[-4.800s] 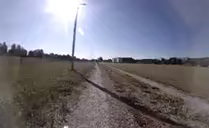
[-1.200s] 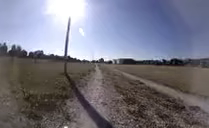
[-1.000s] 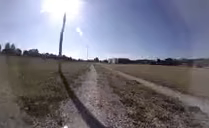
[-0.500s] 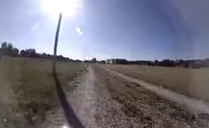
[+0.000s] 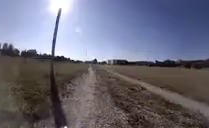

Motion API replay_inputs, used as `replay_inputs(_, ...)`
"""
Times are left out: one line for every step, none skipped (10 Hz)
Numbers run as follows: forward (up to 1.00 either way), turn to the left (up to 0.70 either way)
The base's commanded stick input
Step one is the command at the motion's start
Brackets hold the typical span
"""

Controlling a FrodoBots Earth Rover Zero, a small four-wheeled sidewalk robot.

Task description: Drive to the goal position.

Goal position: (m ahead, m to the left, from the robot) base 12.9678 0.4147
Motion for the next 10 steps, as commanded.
replay_inputs(0.50,0.00)
replay_inputs(0.50,0.00)
replay_inputs(0.50,0.00)
replay_inputs(0.50,0.00)
replay_inputs(0.50,0.00)
replay_inputs(0.50,0.00)
replay_inputs(0.50,0.00)
replay_inputs(0.50,0.00)
replay_inputs(0.50,0.00)
replay_inputs(0.50,0.00)
